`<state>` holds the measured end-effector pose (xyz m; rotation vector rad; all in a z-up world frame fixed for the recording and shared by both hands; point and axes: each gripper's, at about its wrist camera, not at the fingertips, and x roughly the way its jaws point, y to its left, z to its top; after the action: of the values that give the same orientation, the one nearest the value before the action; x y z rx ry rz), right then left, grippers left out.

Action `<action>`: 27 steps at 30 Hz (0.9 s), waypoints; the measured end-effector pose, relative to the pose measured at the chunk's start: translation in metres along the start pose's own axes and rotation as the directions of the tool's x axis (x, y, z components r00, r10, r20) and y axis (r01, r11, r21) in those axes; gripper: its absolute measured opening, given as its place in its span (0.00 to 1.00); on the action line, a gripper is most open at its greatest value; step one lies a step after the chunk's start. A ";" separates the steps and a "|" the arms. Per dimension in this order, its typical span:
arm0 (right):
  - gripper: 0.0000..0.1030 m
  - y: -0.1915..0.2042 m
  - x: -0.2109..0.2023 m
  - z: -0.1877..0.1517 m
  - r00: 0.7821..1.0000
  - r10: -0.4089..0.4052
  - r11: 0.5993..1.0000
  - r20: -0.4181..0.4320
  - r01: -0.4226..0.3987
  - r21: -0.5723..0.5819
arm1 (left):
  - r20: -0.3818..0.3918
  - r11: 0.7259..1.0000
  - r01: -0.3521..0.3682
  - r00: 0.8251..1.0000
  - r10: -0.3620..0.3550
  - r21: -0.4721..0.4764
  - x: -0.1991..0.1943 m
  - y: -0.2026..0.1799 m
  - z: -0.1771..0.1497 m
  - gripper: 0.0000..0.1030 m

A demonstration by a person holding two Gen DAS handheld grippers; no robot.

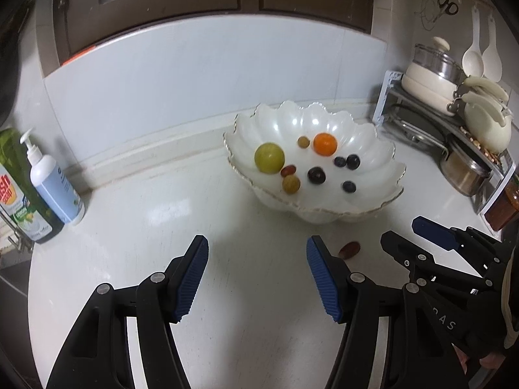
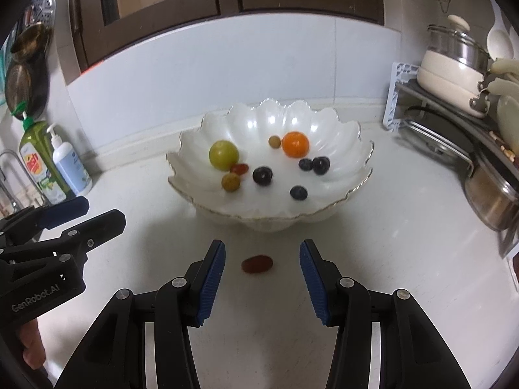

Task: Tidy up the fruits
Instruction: 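Move the right tool toward the remaining dark red oval fruit on the counter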

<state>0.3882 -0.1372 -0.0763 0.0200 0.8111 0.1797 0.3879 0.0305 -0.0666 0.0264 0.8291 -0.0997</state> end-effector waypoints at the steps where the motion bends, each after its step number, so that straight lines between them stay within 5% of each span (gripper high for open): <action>1: 0.48 0.000 0.002 -0.001 1.000 0.003 1.000 -0.005 -0.003 -0.003 | -0.009 1.000 -0.001 1.000 0.001 -0.003 0.002 0.000 -0.002 0.60; 27: 0.47 0.004 0.070 -0.015 0.986 0.041 0.997 -0.161 -0.051 -0.062 | -0.126 0.996 -0.084 0.989 0.081 -0.025 0.046 -0.002 -0.025 0.60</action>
<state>0.4236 -0.1224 -0.1368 -0.0386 0.9645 0.2541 0.4005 0.0268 -0.1175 0.0385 0.9529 -0.0073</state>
